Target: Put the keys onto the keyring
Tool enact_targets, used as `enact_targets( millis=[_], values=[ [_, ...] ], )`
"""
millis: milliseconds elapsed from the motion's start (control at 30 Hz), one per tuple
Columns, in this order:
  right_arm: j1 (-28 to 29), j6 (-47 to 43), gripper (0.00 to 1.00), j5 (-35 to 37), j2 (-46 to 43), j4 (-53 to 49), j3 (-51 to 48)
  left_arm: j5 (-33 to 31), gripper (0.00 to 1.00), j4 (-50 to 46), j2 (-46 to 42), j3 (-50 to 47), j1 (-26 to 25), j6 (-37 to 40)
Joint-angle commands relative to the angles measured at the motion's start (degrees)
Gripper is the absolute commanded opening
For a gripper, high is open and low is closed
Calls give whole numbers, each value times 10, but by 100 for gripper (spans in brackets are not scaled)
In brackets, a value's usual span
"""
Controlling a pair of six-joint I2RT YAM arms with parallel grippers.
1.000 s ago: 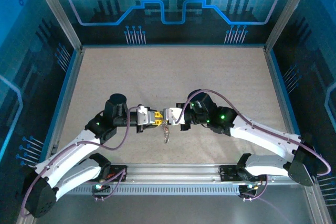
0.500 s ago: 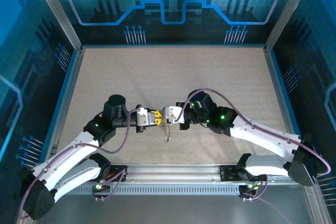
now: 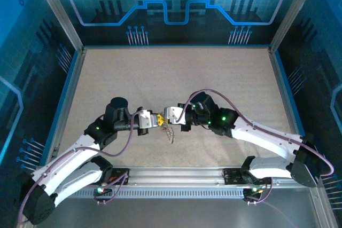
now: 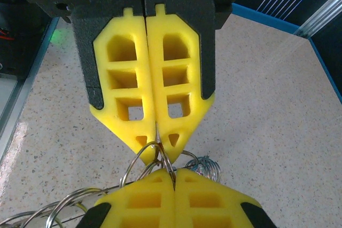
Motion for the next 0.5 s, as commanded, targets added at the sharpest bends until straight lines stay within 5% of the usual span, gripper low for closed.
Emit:
enact_targets(
  millis=[0,467],
  values=[
    [16,7,5,-31,-10,39,13,-15,0,22,-12,2,-5,-4],
    [-23,19,22,-78,-61,29,-39,39,0,136,-44,-43,-4,-57]
  ],
)
